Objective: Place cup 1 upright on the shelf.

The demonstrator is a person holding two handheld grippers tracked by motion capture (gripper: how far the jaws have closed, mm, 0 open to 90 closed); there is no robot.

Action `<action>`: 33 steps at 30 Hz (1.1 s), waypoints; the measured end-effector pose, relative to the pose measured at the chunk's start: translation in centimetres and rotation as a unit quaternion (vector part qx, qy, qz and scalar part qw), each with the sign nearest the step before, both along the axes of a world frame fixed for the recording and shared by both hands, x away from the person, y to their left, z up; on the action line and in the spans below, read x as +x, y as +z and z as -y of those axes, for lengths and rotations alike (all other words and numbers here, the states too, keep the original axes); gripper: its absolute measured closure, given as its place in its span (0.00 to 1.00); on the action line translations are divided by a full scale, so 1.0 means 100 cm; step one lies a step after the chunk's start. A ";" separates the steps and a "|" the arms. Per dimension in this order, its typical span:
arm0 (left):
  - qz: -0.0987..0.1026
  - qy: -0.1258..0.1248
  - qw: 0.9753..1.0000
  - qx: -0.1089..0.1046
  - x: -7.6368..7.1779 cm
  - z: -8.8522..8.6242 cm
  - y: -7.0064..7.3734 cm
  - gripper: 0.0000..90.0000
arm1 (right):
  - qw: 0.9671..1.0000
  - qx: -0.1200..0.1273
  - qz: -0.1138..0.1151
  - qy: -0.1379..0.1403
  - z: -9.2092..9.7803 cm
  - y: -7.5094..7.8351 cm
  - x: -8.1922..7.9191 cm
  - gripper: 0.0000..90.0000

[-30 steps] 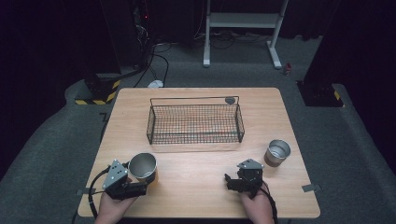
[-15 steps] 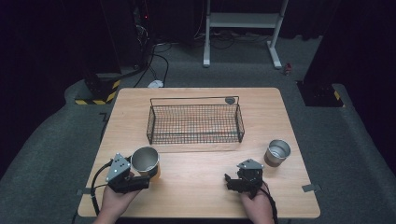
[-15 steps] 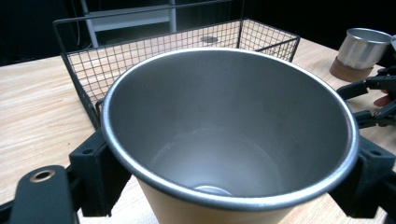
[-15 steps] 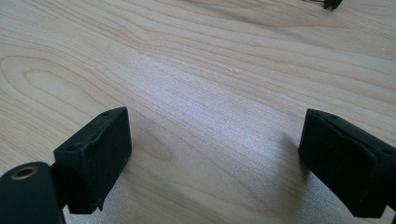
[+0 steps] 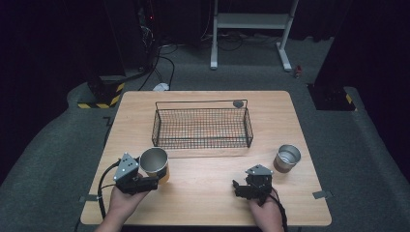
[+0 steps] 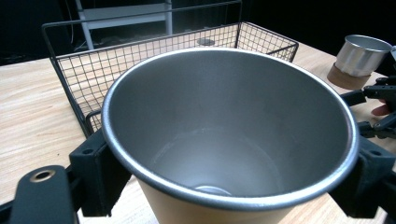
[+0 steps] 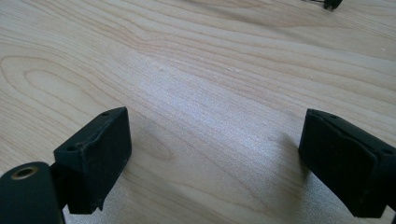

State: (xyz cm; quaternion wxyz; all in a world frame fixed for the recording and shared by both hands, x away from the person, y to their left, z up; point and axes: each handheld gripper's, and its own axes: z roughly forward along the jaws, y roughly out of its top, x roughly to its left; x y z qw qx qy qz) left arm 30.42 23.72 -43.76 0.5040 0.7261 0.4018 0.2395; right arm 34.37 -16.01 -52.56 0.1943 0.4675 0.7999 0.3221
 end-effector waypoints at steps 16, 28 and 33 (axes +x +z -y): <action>0.013 0.001 1.000 0.001 0.011 0.009 0.014 0.16 | 1.000 0.000 0.000 0.000 0.000 0.000 0.000 0.11; 0.016 -0.001 1.000 -0.002 0.020 0.015 0.020 0.16 | 1.000 0.000 0.000 -0.001 0.000 0.000 0.000 0.11; 0.016 -0.001 1.000 -0.006 0.025 0.016 0.022 0.16 | 1.000 0.000 0.000 0.000 0.000 0.000 0.000 0.11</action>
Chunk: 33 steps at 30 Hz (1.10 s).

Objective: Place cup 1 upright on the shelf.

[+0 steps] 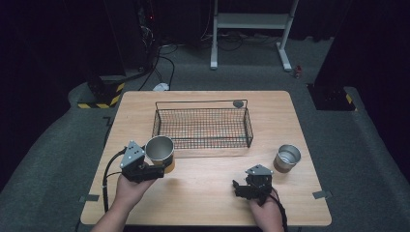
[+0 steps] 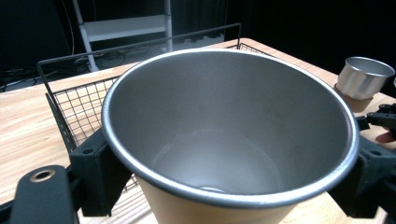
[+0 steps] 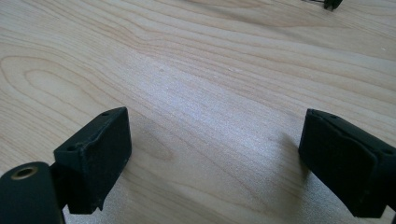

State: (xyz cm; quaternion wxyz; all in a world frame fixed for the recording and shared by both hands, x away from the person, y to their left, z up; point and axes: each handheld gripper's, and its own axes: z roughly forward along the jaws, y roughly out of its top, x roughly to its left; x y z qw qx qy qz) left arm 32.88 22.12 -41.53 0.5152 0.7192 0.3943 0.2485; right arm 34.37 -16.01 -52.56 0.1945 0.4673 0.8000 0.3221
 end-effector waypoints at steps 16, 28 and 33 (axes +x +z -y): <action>-0.001 0.006 1.000 -0.007 0.018 0.006 0.008 0.16 | 1.000 0.000 0.000 0.000 0.000 0.000 0.000 0.11; -0.003 0.011 1.000 -0.008 0.034 0.012 0.011 0.16 | 1.000 0.000 0.000 0.000 0.000 0.000 0.000 0.11; -0.005 0.014 1.000 -0.012 0.042 0.014 0.012 0.16 | 1.000 0.000 0.000 0.000 0.000 0.000 0.000 0.11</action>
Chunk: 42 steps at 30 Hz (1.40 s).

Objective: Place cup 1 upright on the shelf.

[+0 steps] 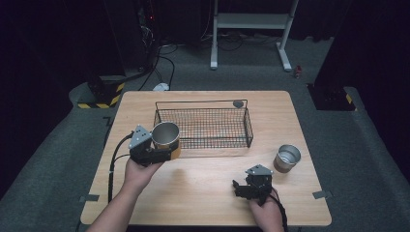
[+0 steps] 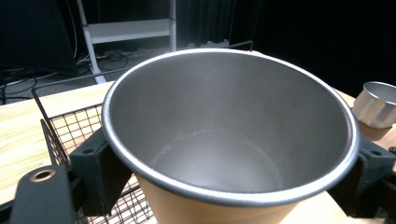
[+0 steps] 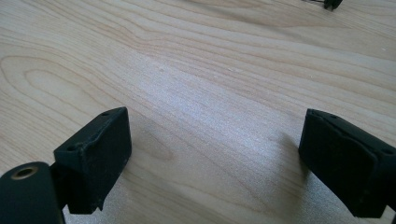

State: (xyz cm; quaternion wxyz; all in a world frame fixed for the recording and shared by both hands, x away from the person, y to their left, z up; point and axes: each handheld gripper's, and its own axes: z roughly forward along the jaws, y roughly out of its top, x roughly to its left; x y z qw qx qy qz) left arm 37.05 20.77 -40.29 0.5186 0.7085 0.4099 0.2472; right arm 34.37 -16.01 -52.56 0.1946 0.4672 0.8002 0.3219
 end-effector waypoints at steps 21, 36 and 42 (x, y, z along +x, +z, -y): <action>0.010 0.019 1.000 0.016 0.020 0.011 0.007 0.16 | 1.000 0.000 0.000 0.000 0.000 0.000 0.000 0.11; 0.005 0.026 1.000 -0.006 0.039 0.015 0.013 0.16 | 1.000 0.001 -0.001 -0.001 0.000 0.000 0.000 0.11; 0.003 0.028 1.000 0.005 0.047 0.018 0.012 0.16 | 1.000 0.001 -0.001 -0.001 0.000 0.000 0.000 0.11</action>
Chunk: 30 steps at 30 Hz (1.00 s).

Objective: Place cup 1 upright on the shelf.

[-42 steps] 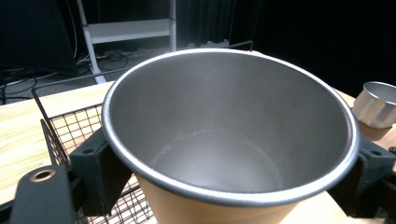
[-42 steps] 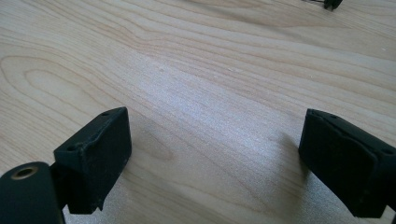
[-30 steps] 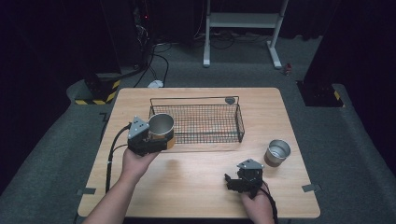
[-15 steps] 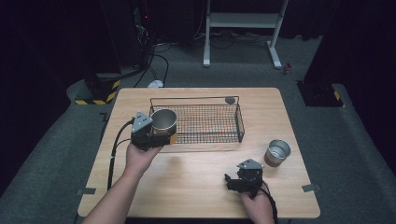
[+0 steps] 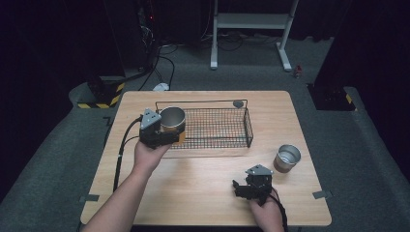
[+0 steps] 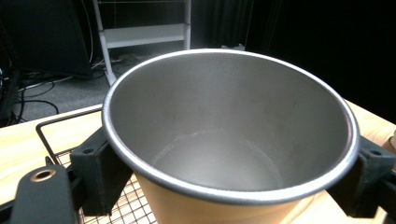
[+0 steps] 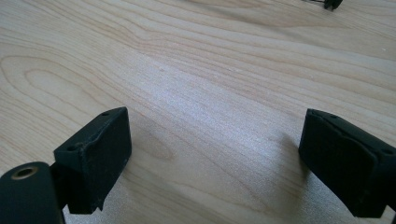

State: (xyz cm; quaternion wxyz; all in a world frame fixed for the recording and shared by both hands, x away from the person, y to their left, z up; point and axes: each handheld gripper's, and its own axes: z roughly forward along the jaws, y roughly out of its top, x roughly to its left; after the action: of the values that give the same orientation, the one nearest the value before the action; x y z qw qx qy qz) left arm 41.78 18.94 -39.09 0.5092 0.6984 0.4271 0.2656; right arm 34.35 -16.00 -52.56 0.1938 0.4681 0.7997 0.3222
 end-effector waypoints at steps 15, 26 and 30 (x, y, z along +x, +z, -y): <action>0.005 0.011 1.000 0.009 0.025 0.006 0.002 0.16 | 1.000 0.000 0.000 0.000 0.000 0.000 0.000 0.11; -0.010 0.026 1.000 -0.005 0.042 0.004 -0.010 0.16 | 1.000 0.000 0.001 0.005 0.000 0.000 0.000 0.11; -0.016 0.032 0.999 -0.007 0.049 0.005 -0.015 0.16 | 1.000 -0.001 0.001 0.006 0.000 0.000 0.000 0.11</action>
State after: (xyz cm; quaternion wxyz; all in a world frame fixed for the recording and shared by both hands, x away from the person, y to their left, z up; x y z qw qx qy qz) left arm 46.64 18.44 -40.60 0.4986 0.6849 0.4592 0.2673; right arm 34.33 -16.02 -52.56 0.1930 0.4629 0.8026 0.3229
